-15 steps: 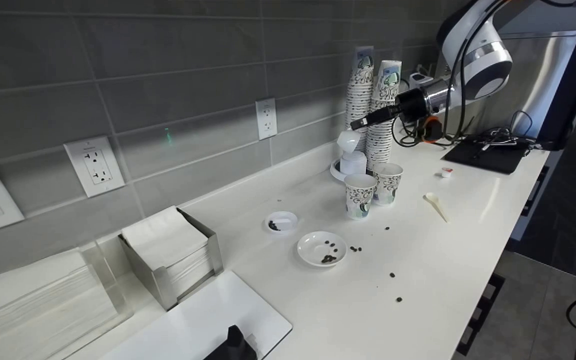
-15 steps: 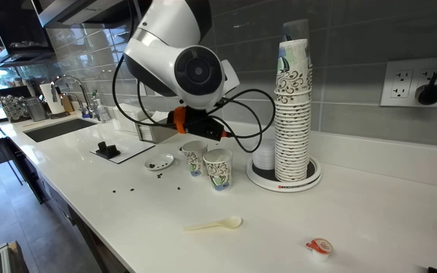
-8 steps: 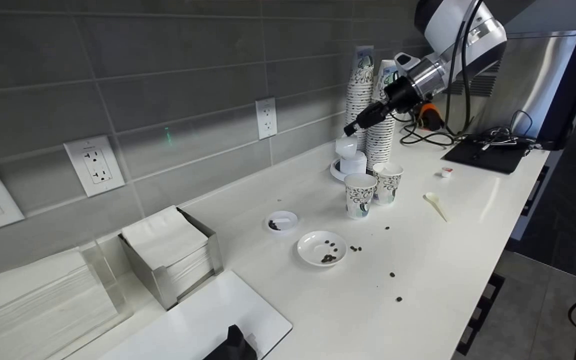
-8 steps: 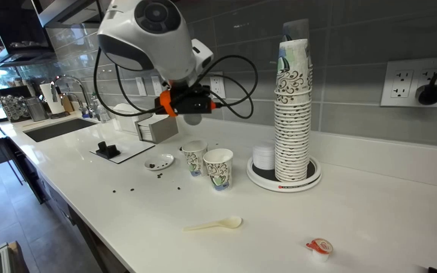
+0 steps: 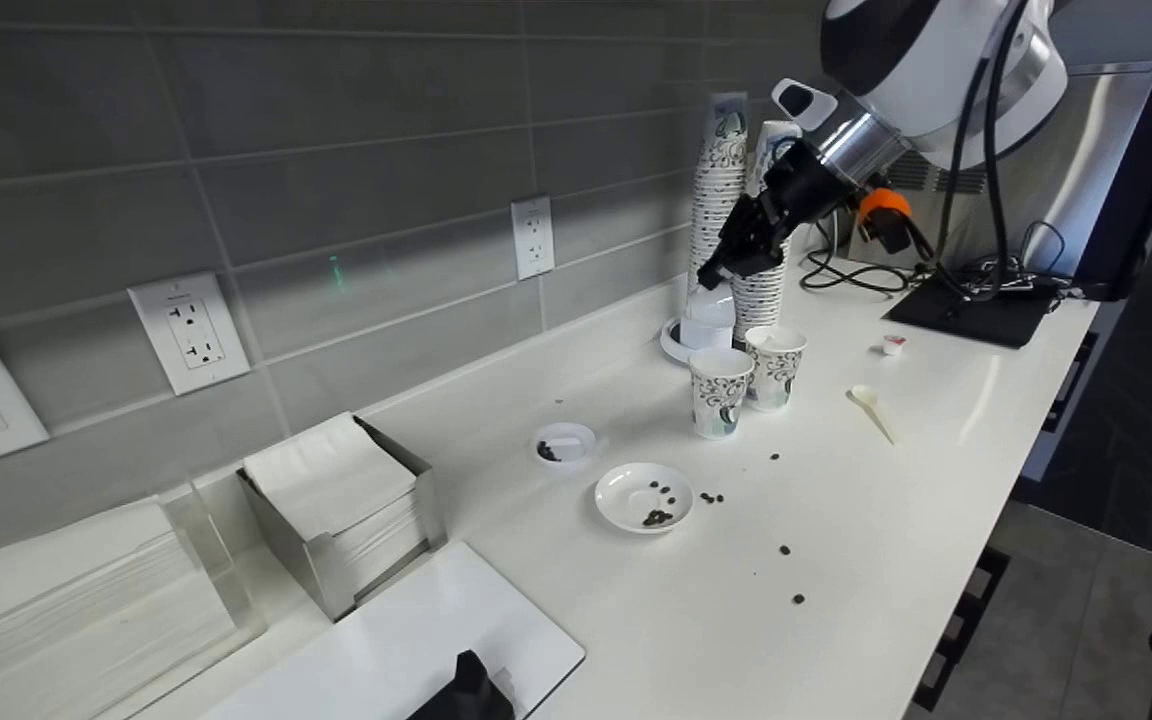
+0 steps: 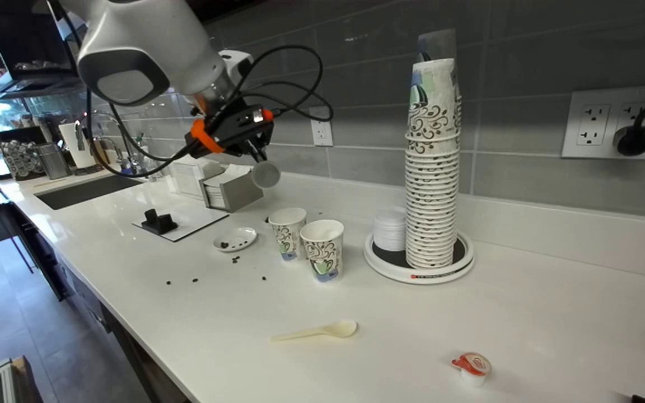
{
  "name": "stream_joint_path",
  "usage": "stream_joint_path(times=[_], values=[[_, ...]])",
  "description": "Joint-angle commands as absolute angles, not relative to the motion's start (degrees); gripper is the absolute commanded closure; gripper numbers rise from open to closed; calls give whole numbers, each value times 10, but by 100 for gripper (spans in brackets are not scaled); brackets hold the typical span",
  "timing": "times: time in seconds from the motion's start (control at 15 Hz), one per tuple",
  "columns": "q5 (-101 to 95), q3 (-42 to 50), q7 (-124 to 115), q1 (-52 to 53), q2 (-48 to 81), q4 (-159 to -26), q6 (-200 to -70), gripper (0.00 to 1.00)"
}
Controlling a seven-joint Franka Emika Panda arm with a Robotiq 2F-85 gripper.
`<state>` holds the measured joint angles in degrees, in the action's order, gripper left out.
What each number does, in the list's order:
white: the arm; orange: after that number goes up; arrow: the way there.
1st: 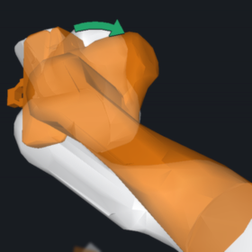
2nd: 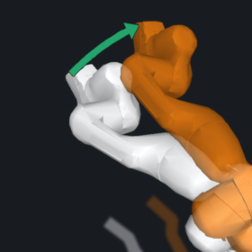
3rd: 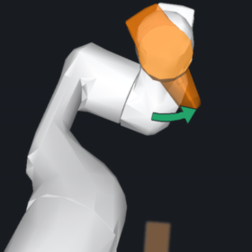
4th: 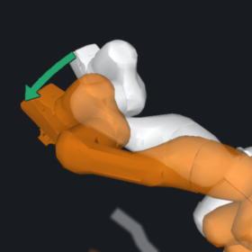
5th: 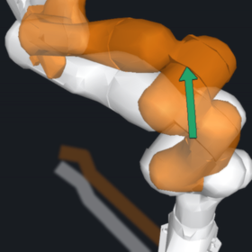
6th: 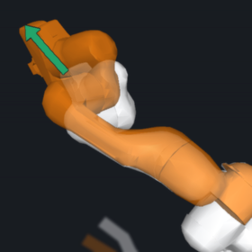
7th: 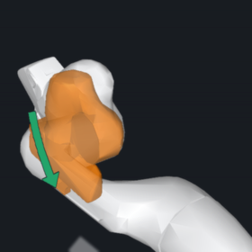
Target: Transfer the beans from the tea cup to the coffee cup
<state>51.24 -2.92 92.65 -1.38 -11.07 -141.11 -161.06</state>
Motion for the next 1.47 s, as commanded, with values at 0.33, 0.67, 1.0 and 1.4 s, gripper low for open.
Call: stream_joint_path(times=[0.33, 0.67, 1.0, 1.4], values=[[349, -142, 914, -14, -216, -1512, -1655, 97], [145, -281, 789, -109, -208, -1531, -1693, 97], [-54, -505, 621, -285, -259, -1536, -1656, 97], [-131, -438, 566, -229, -216, -1529, -1658, 89]])
